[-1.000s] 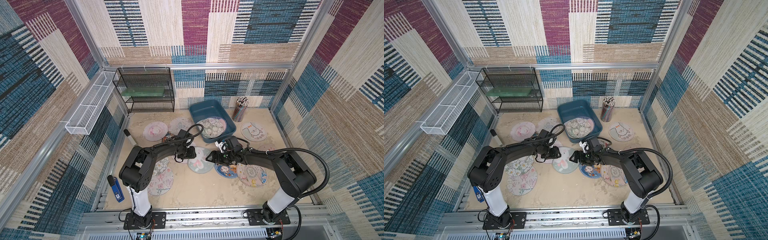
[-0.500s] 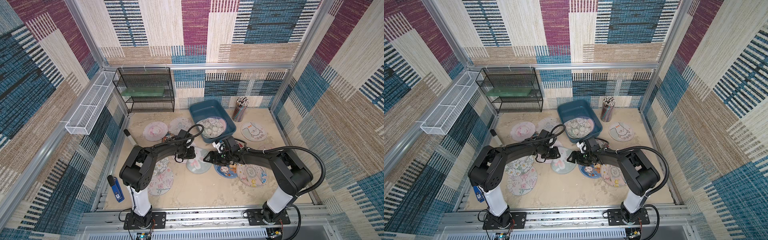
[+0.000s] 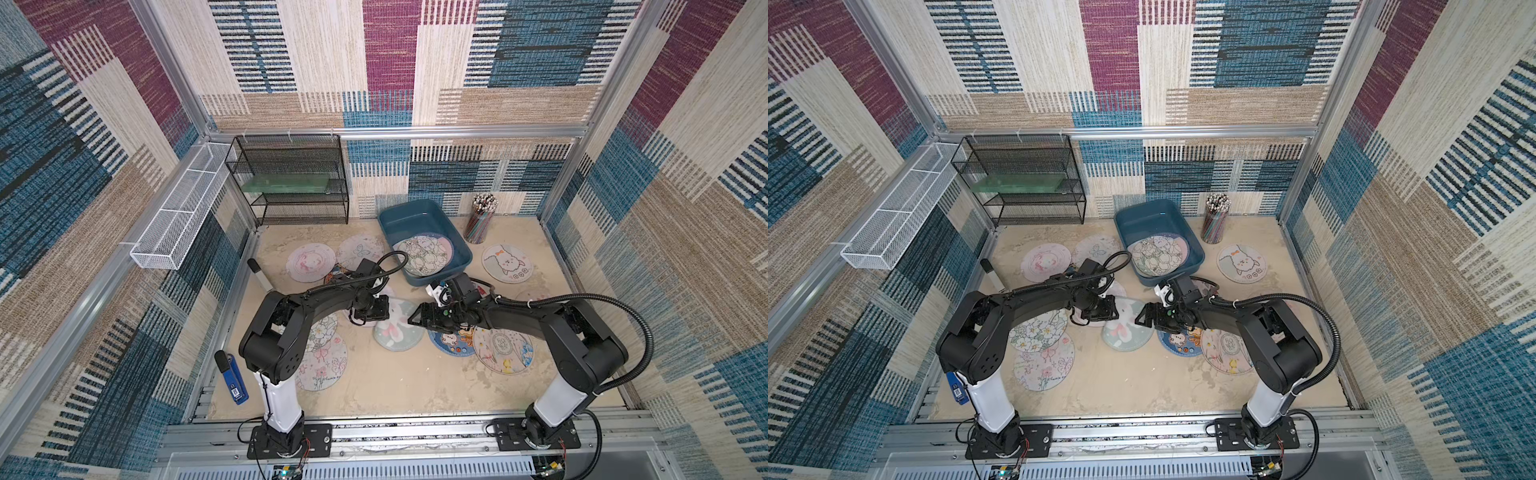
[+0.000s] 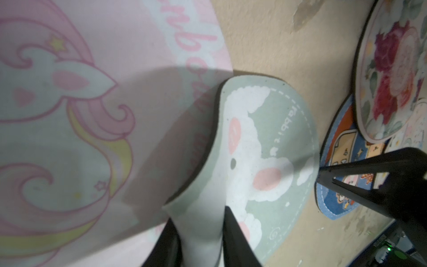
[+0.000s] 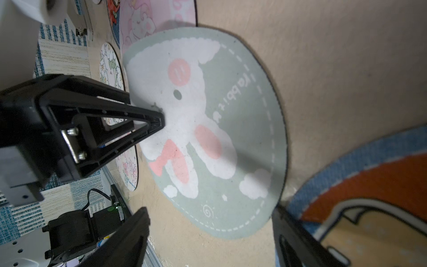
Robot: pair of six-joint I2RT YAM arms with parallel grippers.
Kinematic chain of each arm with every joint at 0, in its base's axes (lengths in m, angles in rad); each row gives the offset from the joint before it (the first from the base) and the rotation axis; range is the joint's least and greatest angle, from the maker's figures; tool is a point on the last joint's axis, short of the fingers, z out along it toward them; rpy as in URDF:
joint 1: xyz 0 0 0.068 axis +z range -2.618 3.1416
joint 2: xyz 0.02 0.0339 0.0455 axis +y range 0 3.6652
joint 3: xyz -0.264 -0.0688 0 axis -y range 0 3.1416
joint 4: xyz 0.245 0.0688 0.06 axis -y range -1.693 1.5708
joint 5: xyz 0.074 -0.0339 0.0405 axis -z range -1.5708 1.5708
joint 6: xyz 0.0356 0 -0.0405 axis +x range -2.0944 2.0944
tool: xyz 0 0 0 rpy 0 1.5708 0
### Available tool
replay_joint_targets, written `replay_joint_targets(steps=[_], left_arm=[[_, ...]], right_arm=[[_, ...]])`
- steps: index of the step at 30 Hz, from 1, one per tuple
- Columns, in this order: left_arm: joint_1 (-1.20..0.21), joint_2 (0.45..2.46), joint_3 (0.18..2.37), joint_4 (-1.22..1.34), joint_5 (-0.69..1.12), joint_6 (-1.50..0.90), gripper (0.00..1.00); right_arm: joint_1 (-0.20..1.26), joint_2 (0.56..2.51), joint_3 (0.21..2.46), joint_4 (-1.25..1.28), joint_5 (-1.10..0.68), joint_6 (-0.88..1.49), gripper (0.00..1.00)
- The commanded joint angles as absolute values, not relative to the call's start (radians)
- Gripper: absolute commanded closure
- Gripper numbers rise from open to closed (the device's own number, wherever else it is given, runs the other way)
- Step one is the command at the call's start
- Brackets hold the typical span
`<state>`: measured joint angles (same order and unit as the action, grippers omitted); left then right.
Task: Put the coasters into the storage box
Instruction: Pick up the coaster from the center of the board.
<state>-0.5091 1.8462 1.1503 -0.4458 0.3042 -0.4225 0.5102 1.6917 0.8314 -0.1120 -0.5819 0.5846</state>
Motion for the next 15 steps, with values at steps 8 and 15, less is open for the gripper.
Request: replay_joint_targets(steps=[8,15], left_arm=[[-0.511,1.821,1.182,-0.496,0.316,-0.401,0.91],[-0.511,1.729,1.268,-0.573,0.302,-0.392,1.0]], right_arm=[[0.509,1.674,0.826,-0.169,-0.551,0.578,0.14],[0.508,1.589,0.826,-0.192,-0.546,0.584,0.13]])
